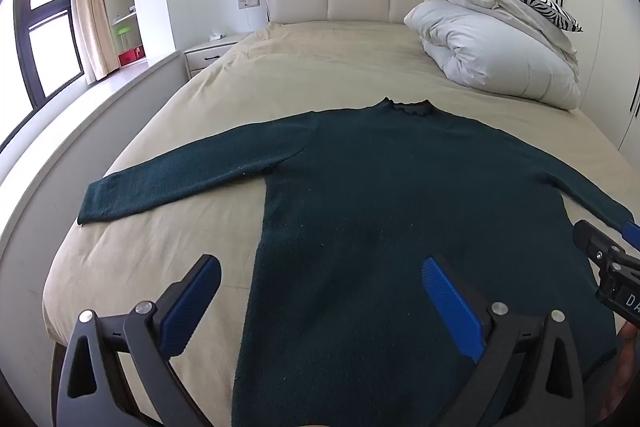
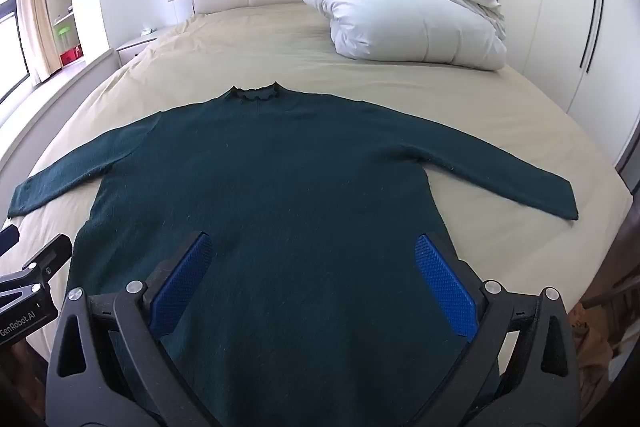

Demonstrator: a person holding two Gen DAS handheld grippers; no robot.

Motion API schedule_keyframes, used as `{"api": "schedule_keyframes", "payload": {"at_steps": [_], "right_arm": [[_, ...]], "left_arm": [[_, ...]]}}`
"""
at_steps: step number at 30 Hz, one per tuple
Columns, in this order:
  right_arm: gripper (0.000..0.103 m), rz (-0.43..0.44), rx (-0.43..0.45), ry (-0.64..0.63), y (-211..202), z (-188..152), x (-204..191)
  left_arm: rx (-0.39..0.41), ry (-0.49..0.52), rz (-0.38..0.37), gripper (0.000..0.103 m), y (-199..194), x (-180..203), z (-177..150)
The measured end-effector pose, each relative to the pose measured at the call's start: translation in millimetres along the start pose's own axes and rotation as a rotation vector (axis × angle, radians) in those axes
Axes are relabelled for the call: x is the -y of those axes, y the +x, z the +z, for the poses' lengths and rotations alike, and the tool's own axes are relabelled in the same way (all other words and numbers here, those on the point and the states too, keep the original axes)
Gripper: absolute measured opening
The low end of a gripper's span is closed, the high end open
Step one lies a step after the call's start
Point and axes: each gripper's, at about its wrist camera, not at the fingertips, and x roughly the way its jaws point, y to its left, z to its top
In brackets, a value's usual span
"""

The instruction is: Fold small clothes

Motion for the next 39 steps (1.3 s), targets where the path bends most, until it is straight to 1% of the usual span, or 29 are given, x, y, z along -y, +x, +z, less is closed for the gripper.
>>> {"api": "schedule_keyframes", "payload": {"at_steps": [35, 39], "right_arm": [[0.103, -0.003, -0.01, -0.003, 4.8, -6.9, -3.3], [0.103, -0.003, -0.016, -0.003, 13.6, -4.8, -6.5]], "left_arm": [[-0.004, 0.0, -0.005, 0.103, 3.0, 0.0, 2.0], [-0.004, -0.001, -0.006, 0.103, 2.1, -0.5, 2.0]]}}
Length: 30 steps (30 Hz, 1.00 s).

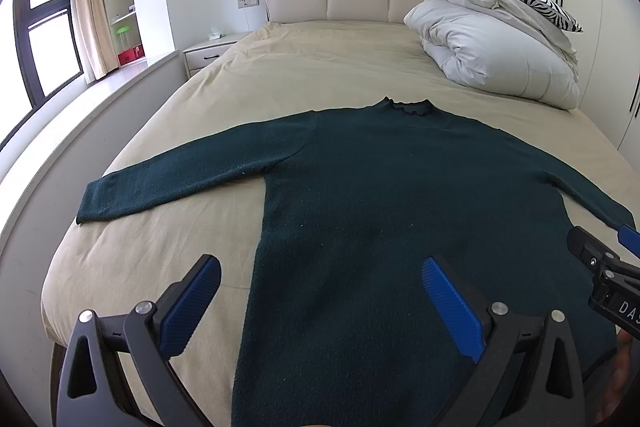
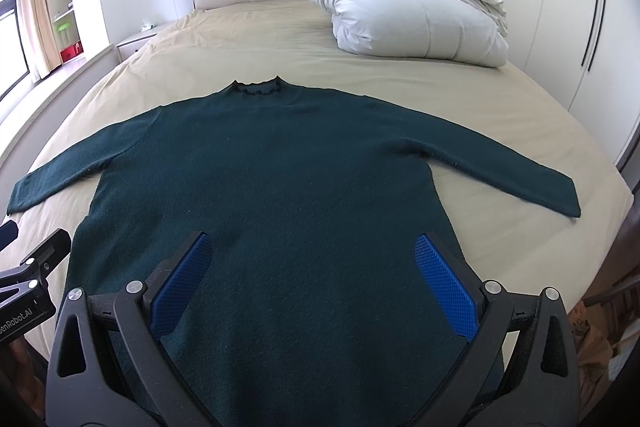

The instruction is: Fold small clothes

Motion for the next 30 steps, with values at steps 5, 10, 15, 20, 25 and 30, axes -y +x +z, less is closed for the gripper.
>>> {"api": "schedule_keyframes", "payload": {"at_steps": [5, 10, 15, 20, 25, 30], "right_arm": [[0.103, 0.001, -0.001, -0.001, 0.0, -0.4, -0.2], [0.103, 0.0, -0.002, 0.0, 0.2, -0.3, -0.4], [0.103, 0.0, -0.004, 0.0, 2.2, -2.3, -2.0], [0.103, 0.0, -0.005, 0.0, 2.6, -2.9, -2.3], [0.103, 0.001, -0.006, 0.0, 3.1, -2.4, -2.6], [0.103, 0.002, -0.008, -0.002, 3.7, -5.1, -4.6]], "left_arm": [[0.0, 0.0, 0.0, 0.103, 0.2, -0.6, 0.1], [0.0, 0.0, 0.0, 0.103, 0.3, -0.5, 0.1], [0.0, -0.001, -0.001, 0.103, 0.2, -0.8, 0.2], [0.0, -0.001, -0.001, 0.103, 0.3, -0.8, 0.2], [-0.001, -0.001, -0.001, 0.103, 0.3, -1.0, 0.3], [-0.002, -0.002, -0.002, 0.103, 0.2, -1.2, 0.1]]}}
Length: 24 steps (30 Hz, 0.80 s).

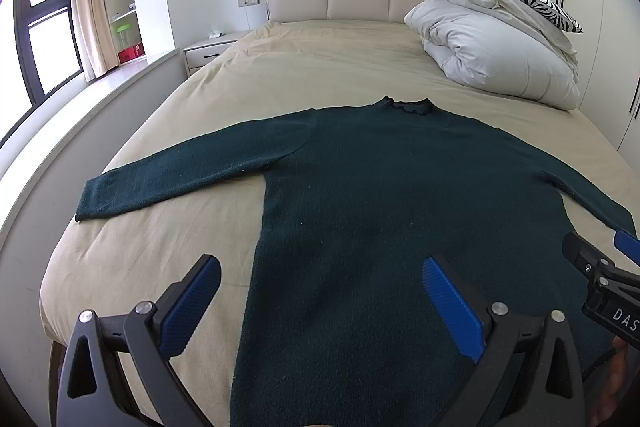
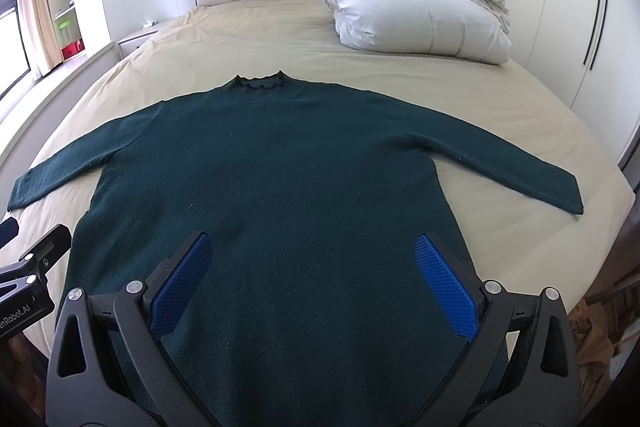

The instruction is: Fold small clothes

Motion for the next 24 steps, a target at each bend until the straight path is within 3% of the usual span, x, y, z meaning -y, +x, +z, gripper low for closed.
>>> {"api": "schedule_keyframes", "payload": {"at_steps": [11, 18, 21, 22, 24], "right_arm": [[0.103, 0.002, -0.007, -0.004, 1.9, -1.8, -3.5], [0.103, 0.004, -0.014, -0.008, 2.5, -1.2, -3.8], [0.103, 0.004, -0.019, -0.013, 3.2, -2.2, -5.3], [0.103, 0.006, -0.022, -0.014, 3.2, -2.2, -5.3], [0.103, 0.009, -0.028, -0.014, 4.9, -2.7, -5.0]], "left_arm": [[-0.006, -0.001, -0.005, 0.103, 0.8, -1.1, -0.2], [-0.036, -0.046, -0.066, 0.103, 6.6, -8.9, -2.3], [-0.048, -0.087, -0.141, 0.103, 7.5, -18.0, -4.3], [-0.06, -0.114, -0.19, 0.103, 8.8, -23.1, -4.6], [-0.092, -0.206, -0.355, 0.103, 12.7, -39.3, -4.1]]}}
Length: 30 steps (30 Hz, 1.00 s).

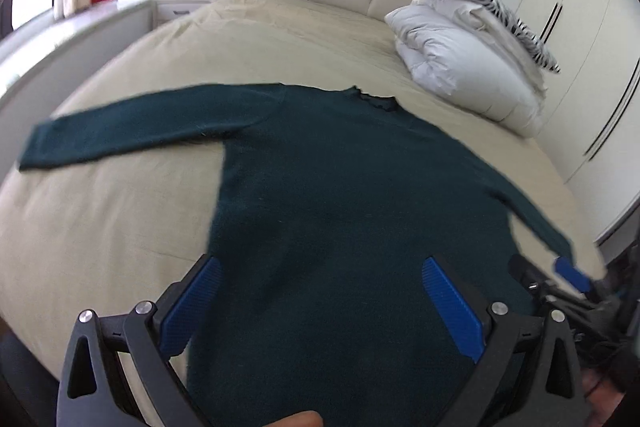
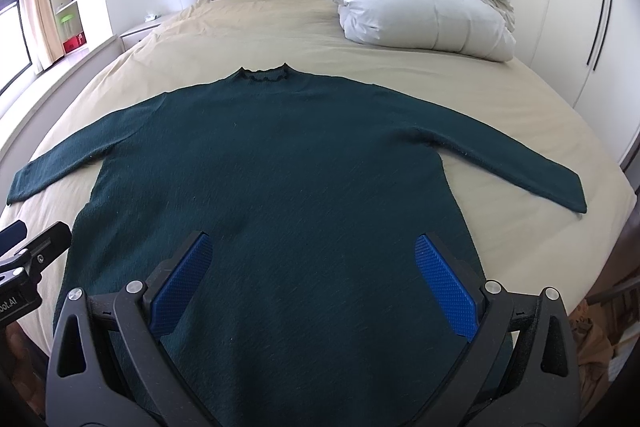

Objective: Fold small clothes
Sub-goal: 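Grasp the sleeve cuff nearest the left gripper with the left gripper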

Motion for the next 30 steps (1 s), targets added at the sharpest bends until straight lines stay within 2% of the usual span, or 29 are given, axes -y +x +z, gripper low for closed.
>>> {"api": "schedule_keyframes", "payload": {"at_steps": [2, 3, 4, 5, 7, 9, 11, 12, 13, 15, 16, 19, 24, 26, 28, 30], "right_arm": [[0.103, 0.01, -0.009, 0.005, 0.9, 0.6, 1.0], [0.103, 0.016, -0.012, 0.008, 2.4, 1.3, 2.4], [0.103, 0.022, -0.016, 0.012, 3.7, 1.5, 3.2], [0.103, 0.03, -0.02, 0.018, 4.9, 1.4, 4.3], [0.103, 0.061, -0.029, 0.031, 9.1, 3.2, 7.3], [0.103, 0.107, -0.036, 0.046, 12.0, 4.7, 9.2], [0.103, 0.155, -0.036, 0.058, 13.5, 6.9, 9.4], [0.103, 0.176, -0.034, 0.06, 14.0, 8.5, 8.8], [0.103, 0.192, -0.03, 0.058, 14.6, 10.1, 7.4], [0.103, 0.22, -0.023, 0.056, 15.4, 13.5, 5.2], [0.103, 0.233, -0.02, 0.058, 16.0, 15.1, 4.4], [0.103, 0.28, -0.022, 0.071, 17.9, 18.6, 3.5], [0.102, 0.335, -0.022, 0.107, 22.5, 20.5, 8.3], [0.099, 0.353, -0.026, 0.138, 27.9, 22.2, 13.0], [0.084, 0.364, -0.041, 0.162, 35.9, 24.6, 15.4], [0.081, 0.367, -0.065, 0.163, 44.6, 26.2, 14.2]], "left_arm": [[-0.011, -0.144, -0.198, 0.103, -4.3, -24.4, 3.5], [-0.012, -0.204, -0.266, 0.103, -6.0, -35.4, 4.8], [-0.007, -0.258, -0.321, 0.103, -8.4, -47.4, 5.5], [0.005, -0.286, -0.339, 0.103, -11.3, -56.0, 6.2], [0.029, -0.275, -0.31, 0.103, -17.5, -67.4, 7.2], [0.017, -0.268, -0.32, 0.103, -19.7, -77.6, 5.2], [0.048, -0.287, -0.337, 0.103, -21.6, -91.7, 1.1], [0.061, -0.301, -0.318, 0.103, -22.2, -98.9, 0.1], [0.046, -0.315, -0.287, 0.103, -21.5, -105.8, -1.6], [-0.057, -0.332, -0.312, 0.103, -12.0, -119.5, 1.0], [-0.054, -0.369, -0.292, 0.103, -13.8, -127.9, 1.0], [0.105, -0.484, -0.267, 0.103, -34.3, -165.8, 5.7], [0.254, -0.704, -0.172, 0.103, -46.2, -257.2, 21.1], [0.32, -0.817, -0.147, 0.102, -47.1, -292.5, 21.6], [0.357, -0.904, -0.12, 0.102, -46.2, -318.0, 21.7], [0.379, -0.965, -0.105, 0.1, -40.4, -338.9, 24.4]]}}
